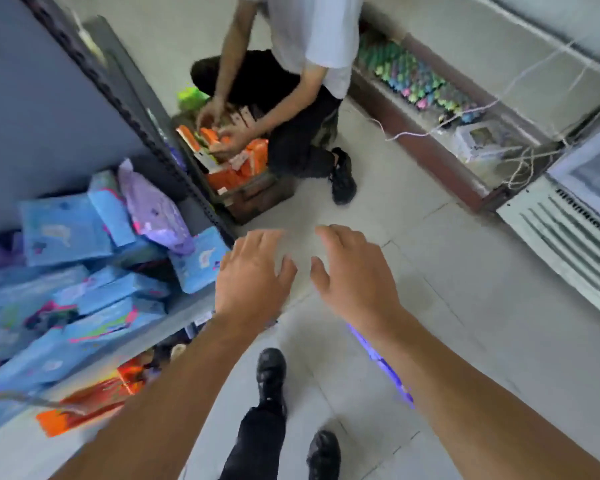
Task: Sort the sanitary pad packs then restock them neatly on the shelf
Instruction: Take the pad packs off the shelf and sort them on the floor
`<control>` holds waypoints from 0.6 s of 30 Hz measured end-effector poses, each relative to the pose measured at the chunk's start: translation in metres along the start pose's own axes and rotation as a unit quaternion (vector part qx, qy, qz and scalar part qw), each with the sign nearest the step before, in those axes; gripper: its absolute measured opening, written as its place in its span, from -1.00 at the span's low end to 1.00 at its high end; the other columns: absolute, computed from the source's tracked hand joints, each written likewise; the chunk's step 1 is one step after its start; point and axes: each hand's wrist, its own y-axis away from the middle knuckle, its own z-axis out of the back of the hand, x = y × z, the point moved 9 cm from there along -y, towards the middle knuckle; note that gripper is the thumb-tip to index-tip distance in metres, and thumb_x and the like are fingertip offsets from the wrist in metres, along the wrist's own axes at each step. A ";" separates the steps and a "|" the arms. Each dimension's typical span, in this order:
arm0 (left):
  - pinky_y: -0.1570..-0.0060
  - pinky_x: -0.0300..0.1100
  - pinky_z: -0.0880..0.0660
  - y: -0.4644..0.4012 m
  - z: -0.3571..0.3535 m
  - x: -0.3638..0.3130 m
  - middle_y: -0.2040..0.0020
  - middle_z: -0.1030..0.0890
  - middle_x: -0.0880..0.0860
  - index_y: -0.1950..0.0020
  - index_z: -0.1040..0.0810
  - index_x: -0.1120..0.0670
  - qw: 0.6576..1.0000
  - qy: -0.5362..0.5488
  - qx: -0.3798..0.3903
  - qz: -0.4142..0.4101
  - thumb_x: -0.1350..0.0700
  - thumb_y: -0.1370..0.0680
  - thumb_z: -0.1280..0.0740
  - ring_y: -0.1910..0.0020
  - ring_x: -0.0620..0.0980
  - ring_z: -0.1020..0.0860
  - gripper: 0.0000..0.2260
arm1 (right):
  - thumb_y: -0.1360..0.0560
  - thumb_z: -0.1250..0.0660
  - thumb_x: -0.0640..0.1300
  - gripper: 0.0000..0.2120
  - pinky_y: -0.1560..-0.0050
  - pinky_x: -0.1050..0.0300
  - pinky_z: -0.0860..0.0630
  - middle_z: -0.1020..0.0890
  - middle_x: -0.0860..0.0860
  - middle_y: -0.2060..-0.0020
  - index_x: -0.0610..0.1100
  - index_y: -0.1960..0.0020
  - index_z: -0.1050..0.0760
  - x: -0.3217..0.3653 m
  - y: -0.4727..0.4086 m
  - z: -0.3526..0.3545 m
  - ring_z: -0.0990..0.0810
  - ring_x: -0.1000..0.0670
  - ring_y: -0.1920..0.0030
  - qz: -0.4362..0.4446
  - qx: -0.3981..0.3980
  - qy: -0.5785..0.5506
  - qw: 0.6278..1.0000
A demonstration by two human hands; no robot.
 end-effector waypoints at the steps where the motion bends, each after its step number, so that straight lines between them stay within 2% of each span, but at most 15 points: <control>1: -0.06 0.03 -0.46 0.012 0.028 0.015 -0.15 -0.57 0.03 -0.23 -0.52 0.02 1.000 0.000 -0.025 0.018 -0.01 -0.50 -0.27 -0.12 0.13 -0.53 -0.68 | -0.42 -0.38 -0.08 -0.59 0.24 0.00 -0.48 -0.59 -0.05 0.02 -0.15 -0.23 -0.47 0.027 -0.003 0.010 -0.56 -0.15 0.08 0.025 -0.005 -0.008 1.000; 4: 0.01 0.03 -0.50 0.046 0.092 0.069 -0.06 -0.60 0.05 -0.18 -0.54 0.02 0.994 0.008 -0.080 0.078 -0.05 -0.47 -0.22 -0.04 0.17 -0.56 -0.66 | -0.44 -0.31 -0.05 -0.58 0.23 -0.02 -0.52 -0.59 -0.07 0.01 -0.16 -0.27 -0.46 0.104 -0.011 0.018 -0.57 -0.18 0.06 0.089 0.004 -0.034 0.995; 6: 0.01 0.03 -0.50 0.064 0.121 0.111 -0.05 -0.59 0.06 -0.19 -0.54 0.03 0.988 0.008 -0.095 0.121 -0.04 -0.46 -0.26 -0.06 0.17 -0.55 -0.66 | -0.45 -0.26 -0.01 -0.56 0.21 -0.05 -0.54 -0.58 -0.07 -0.02 -0.14 -0.28 -0.44 0.149 -0.015 0.006 -0.58 -0.20 0.03 0.124 0.028 -0.046 0.991; 11: -0.12 0.01 -0.44 0.109 0.163 0.226 -0.26 -0.49 -0.01 -0.33 -0.45 -0.04 0.963 0.006 -0.112 0.246 0.01 -0.50 -0.36 -0.25 0.09 -0.45 -0.61 | -0.45 -0.36 -0.03 -0.51 0.18 -0.12 -0.57 -0.56 -0.10 -0.11 -0.13 -0.34 -0.40 0.246 -0.021 -0.048 -0.58 -0.22 -0.02 0.199 0.081 -0.057 0.975; 15: -0.13 0.05 -0.47 0.124 0.185 0.309 -0.37 -0.39 0.04 -0.42 -0.37 -0.03 0.956 -0.013 -0.134 0.259 0.05 -0.48 -0.43 -0.33 0.10 -0.36 -0.47 | -0.42 -0.41 -0.05 -0.47 0.16 -0.07 -0.56 -0.55 -0.09 -0.12 -0.12 -0.34 -0.38 0.321 -0.036 -0.097 -0.56 -0.19 -0.08 0.255 0.099 -0.050 0.961; 18: -0.09 0.12 -0.53 0.119 0.187 0.359 -0.40 -0.34 0.05 -0.46 -0.31 -0.02 0.955 -0.015 -0.122 0.270 0.06 -0.48 -0.44 -0.33 0.14 -0.37 -0.42 | -0.36 -0.48 -0.06 -0.43 0.24 -0.02 -0.56 -0.56 -0.10 -0.09 -0.14 -0.31 -0.41 0.369 -0.046 -0.131 -0.57 -0.19 -0.02 0.286 0.074 -0.013 0.955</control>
